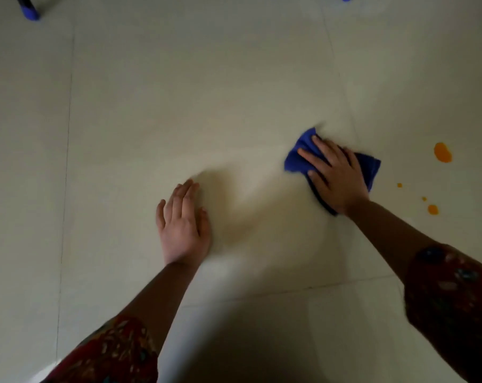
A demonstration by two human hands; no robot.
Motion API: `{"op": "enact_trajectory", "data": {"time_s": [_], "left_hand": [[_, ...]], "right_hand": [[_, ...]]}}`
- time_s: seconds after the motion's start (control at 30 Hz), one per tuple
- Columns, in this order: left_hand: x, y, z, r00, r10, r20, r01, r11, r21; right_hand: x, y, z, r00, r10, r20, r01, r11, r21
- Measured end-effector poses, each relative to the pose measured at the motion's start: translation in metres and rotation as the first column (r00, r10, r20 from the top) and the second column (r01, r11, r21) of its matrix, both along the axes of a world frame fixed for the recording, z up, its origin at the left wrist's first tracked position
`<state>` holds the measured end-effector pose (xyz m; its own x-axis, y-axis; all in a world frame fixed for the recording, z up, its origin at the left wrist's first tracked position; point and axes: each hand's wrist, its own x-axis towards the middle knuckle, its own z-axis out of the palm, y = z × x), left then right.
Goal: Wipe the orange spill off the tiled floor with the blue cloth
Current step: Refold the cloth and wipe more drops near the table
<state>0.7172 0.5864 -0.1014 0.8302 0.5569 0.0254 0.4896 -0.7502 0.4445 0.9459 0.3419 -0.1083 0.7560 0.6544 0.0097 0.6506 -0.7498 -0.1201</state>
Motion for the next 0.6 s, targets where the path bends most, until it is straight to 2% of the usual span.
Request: {"op": "enact_trajectory", "data": {"time_s": [0.07,0.1,0.13,0.17,0.23,0.27,0.3,0.33,0.37,0.43,0.47,0.53,0.6], "left_hand": [[-0.026,-0.019,0.003,0.998,-0.037,-0.042,0.036,0.999,-0.015],[-0.043,-0.027,0.002,0.997,-0.051,-0.061,0.050,0.999,-0.021],[-0.061,-0.035,0.001,0.996,-0.050,-0.078,0.049,0.999,-0.020],[-0.079,-0.042,0.000,0.994,-0.037,-0.098,0.036,0.999,-0.014],[-0.108,-0.051,-0.003,0.989,0.009,-0.148,-0.009,1.000,-0.002],[-0.120,-0.052,-0.005,0.984,0.033,-0.173,-0.032,0.999,0.009],[-0.127,-0.052,-0.006,0.981,0.051,-0.187,-0.049,0.999,0.015],[-0.132,-0.050,-0.006,0.979,0.065,-0.193,-0.064,0.998,0.015],[-0.134,-0.048,-0.005,0.978,0.083,-0.189,-0.082,0.997,0.013],[-0.137,-0.043,-0.004,0.977,0.126,-0.171,-0.125,0.992,0.015],[-0.138,-0.042,-0.003,0.975,0.152,-0.163,-0.152,0.988,0.013],[-0.141,-0.039,-0.003,0.968,0.203,-0.144,-0.204,0.979,0.009],[-0.145,-0.035,-0.003,0.957,0.263,-0.122,-0.264,0.964,0.009]], "right_hand": [[-0.029,0.026,0.000,0.999,-0.046,0.027,0.045,0.998,0.043],[-0.057,0.035,-0.004,0.998,0.049,0.041,-0.051,0.997,0.058],[-0.091,0.037,-0.009,0.976,0.216,0.037,-0.218,0.974,0.063],[-0.128,0.030,-0.012,0.908,0.418,-0.004,-0.418,0.908,0.044],[-0.172,0.000,-0.009,0.662,0.743,-0.101,-0.744,0.667,0.035],[-0.173,-0.015,-0.008,0.560,0.821,-0.110,-0.822,0.568,0.050],[-0.162,-0.025,-0.008,0.528,0.845,-0.090,-0.845,0.533,0.048],[-0.145,-0.032,-0.008,0.582,0.811,-0.054,-0.811,0.584,0.032],[-0.123,-0.034,-0.008,0.685,0.728,-0.017,-0.728,0.685,0.016],[-0.083,-0.021,-0.009,0.890,0.454,0.043,-0.454,0.891,0.007],[-0.068,-0.005,-0.009,0.952,0.301,0.052,-0.302,0.953,0.015],[-0.053,0.043,-0.010,0.997,0.069,0.046,-0.071,0.997,0.031],[-0.056,0.101,-0.009,0.999,0.032,0.032,-0.033,0.999,0.042]]}}
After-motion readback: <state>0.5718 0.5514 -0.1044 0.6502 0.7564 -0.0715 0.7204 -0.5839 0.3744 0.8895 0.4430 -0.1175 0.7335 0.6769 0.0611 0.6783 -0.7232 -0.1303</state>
